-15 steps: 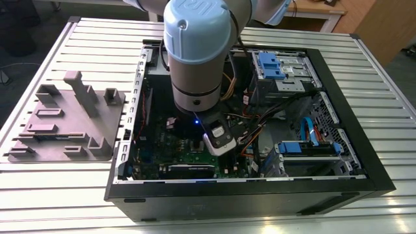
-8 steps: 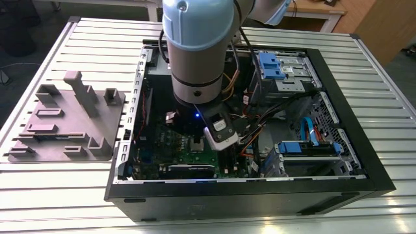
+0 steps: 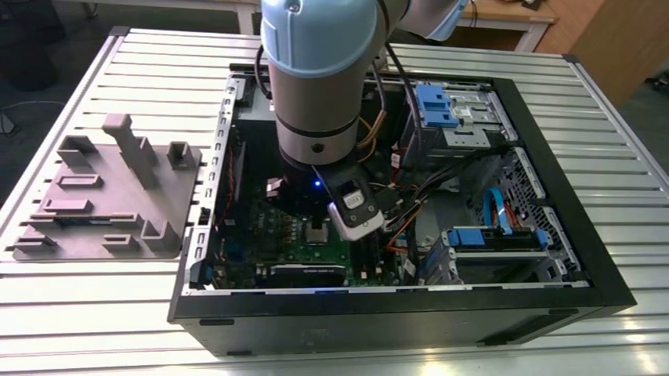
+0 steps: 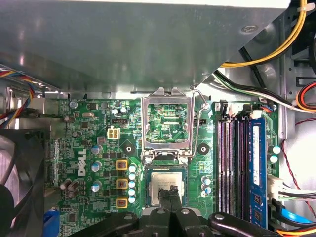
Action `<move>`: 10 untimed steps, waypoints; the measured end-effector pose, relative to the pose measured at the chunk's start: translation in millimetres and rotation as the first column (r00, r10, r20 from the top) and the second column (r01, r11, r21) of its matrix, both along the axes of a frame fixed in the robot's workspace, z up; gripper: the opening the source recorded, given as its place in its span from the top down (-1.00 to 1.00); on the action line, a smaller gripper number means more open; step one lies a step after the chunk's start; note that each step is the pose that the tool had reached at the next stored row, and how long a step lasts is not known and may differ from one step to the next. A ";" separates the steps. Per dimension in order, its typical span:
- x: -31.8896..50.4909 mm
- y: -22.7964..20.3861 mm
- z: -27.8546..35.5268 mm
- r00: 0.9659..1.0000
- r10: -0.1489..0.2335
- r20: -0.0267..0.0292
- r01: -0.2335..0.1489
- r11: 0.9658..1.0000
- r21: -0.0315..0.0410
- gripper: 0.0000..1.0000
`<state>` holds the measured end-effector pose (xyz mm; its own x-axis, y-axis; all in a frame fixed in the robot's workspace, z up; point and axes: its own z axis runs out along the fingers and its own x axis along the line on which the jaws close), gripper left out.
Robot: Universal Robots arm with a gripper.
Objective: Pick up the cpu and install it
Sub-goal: 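Close the cpu cover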
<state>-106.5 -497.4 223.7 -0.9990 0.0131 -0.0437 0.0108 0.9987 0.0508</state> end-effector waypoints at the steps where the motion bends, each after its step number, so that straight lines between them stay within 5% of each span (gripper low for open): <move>1: 0.0 0.0 0.0 1.000 0.000 0.000 0.000 1.000 0.000 0.80; 10: 3.2 0.0 -0.6 1.000 0.000 0.000 0.000 1.000 0.000 0.80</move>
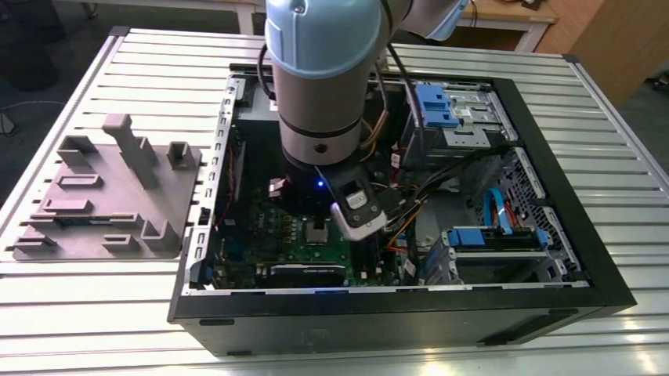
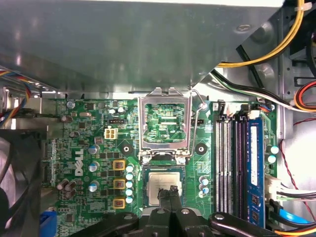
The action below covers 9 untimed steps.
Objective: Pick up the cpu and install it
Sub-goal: 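Close the cpu cover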
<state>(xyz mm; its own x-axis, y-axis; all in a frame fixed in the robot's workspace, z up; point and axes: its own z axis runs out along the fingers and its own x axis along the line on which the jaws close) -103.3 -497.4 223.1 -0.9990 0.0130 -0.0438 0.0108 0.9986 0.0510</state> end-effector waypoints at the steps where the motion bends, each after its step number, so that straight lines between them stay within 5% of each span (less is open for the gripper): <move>1: 1.0 0.0 0.1 1.000 0.000 0.000 0.000 1.000 0.000 0.80; 9: 11.1 -0.1 0.0 1.000 0.000 0.000 0.000 1.000 0.000 0.80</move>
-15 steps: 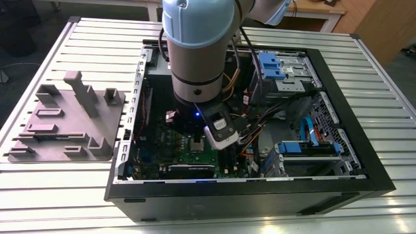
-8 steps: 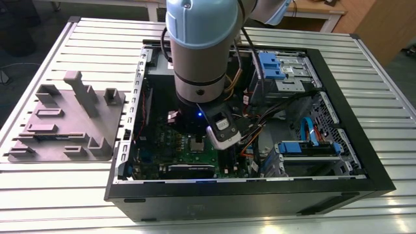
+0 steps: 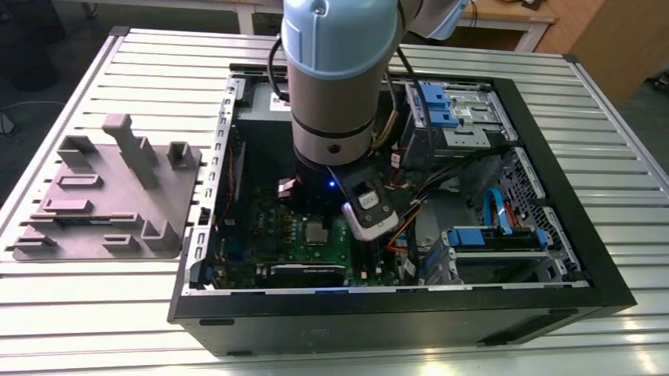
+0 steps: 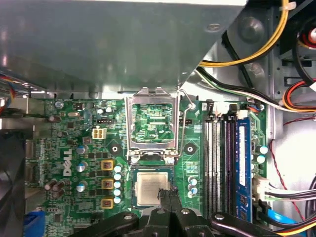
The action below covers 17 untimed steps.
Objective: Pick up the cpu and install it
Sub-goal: 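Close the cpu cover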
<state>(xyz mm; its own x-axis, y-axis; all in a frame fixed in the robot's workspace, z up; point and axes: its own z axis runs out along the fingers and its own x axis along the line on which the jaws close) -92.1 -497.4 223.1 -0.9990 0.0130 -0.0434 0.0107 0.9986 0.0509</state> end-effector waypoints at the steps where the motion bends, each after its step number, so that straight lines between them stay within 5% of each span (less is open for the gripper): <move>1: 0.2 0.0 0.0 1.000 0.000 0.000 0.000 1.000 0.000 0.80; 10: 1.4 1.7 -0.1 1.000 0.000 0.000 0.000 1.000 0.000 0.80; 17: 12.9 2.2 -0.3 1.000 0.002 0.000 -0.002 1.000 0.000 0.80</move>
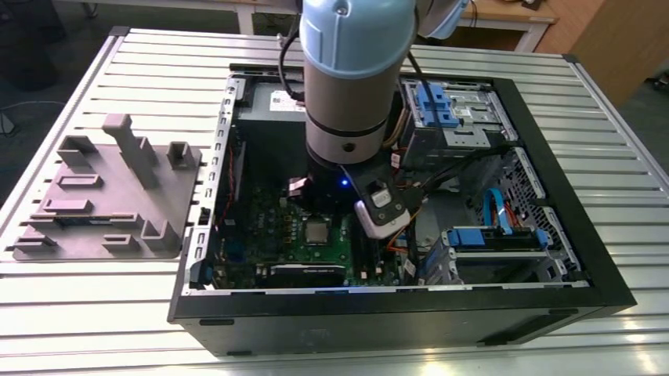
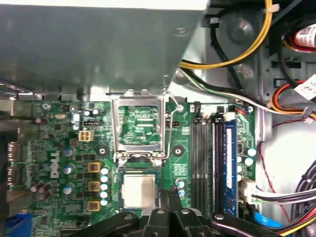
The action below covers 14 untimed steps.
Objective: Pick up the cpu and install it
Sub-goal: 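Close the cpu cover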
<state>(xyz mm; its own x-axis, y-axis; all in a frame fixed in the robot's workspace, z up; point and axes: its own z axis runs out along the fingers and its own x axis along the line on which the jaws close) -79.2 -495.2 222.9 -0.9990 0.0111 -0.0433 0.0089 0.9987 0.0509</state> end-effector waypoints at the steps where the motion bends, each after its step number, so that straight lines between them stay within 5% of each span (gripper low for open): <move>1: 1.2 0.1 0.0 1.000 0.002 0.000 -0.002 1.000 0.000 0.80; 7: 5.7 2.7 -0.6 1.000 0.014 0.000 -0.014 1.000 0.000 0.80; 14: 7.6 11.0 -1.2 1.000 0.020 0.001 -0.020 1.000 0.000 0.80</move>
<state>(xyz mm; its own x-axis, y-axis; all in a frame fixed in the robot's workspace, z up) -71.6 -484.2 221.7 -0.9990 -0.0089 -0.0442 -0.0111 0.9986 0.0508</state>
